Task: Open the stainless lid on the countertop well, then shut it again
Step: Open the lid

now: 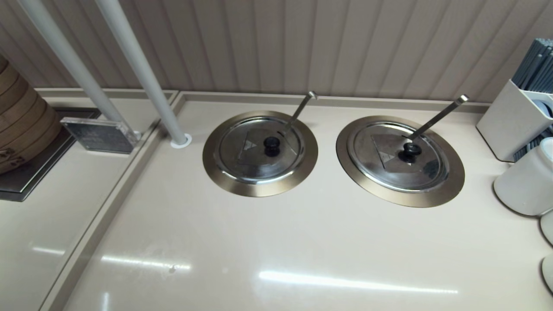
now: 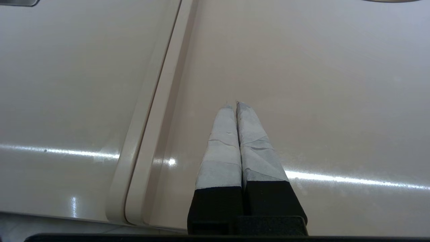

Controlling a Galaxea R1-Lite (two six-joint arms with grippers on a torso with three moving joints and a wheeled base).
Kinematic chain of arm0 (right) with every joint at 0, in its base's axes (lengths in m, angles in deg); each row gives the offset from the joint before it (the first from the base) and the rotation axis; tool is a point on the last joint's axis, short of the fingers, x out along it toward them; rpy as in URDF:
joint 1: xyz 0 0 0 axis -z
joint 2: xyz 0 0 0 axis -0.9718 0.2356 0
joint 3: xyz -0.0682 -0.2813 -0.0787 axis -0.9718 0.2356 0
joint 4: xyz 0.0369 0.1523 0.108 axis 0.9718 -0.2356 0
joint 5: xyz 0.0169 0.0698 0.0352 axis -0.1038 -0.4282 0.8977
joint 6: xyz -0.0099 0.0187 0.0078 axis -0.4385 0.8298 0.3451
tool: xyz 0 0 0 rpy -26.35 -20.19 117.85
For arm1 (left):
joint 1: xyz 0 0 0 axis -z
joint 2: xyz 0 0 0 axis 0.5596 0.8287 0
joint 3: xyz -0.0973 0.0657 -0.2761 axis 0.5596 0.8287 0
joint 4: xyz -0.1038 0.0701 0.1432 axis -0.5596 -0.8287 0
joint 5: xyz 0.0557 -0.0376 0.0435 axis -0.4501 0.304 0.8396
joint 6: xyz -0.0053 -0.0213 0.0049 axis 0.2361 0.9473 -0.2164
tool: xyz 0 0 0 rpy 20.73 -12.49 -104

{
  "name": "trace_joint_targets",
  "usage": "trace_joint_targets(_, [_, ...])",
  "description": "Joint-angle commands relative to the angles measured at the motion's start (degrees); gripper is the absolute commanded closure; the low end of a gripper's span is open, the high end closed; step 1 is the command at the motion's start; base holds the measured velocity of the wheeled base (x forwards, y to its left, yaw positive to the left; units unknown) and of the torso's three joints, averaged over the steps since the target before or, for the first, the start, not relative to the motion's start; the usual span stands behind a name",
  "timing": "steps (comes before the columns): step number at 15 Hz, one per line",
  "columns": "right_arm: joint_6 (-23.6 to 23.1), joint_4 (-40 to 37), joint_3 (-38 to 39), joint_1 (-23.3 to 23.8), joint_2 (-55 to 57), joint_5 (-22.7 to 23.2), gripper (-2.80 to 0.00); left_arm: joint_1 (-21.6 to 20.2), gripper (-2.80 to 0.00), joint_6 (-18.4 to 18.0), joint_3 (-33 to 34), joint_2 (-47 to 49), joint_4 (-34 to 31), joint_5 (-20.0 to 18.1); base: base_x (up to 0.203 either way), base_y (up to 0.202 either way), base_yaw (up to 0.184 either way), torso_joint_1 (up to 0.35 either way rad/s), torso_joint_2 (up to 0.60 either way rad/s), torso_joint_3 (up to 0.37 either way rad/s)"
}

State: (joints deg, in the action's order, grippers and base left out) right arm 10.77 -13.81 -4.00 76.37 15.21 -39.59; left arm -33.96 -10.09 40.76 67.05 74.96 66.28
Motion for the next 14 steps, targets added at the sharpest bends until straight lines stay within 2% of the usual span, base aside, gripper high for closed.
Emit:
trace_joint_targets(1, [0.03, 0.02, 0.26, 0.00, 0.00, 0.00, 0.00, 0.01, 0.00, 0.20, 0.01, -0.01, 0.04, -0.02, 0.000, 0.000, 0.000, 0.000, 0.00, 0.000])
trace_joint_targets(7, [0.11, 0.02, 0.26, 0.00, 0.00, 0.00, 0.00, -0.07, 0.00, -0.06, -0.95, -0.01, 1.07, 0.13, 0.000, 0.000, 0.000, 0.000, 0.00, 0.000])
trace_joint_targets(10, [0.12, 0.02, 0.26, 0.00, 0.00, 0.00, 0.00, -0.07, 0.00, 0.05, -9.45, 3.02, 1.92, -0.22, 0.000, 0.000, 0.000, 0.000, 0.00, 0.000])
trace_joint_targets(14, [0.03, 0.02, 0.26, 0.00, 0.00, 0.00, 0.00, -0.07, 0.00, -1.22, -14.74, 11.78, 4.06, -2.52, 0.000, 0.000, 0.000, 0.000, 0.00, 0.000])
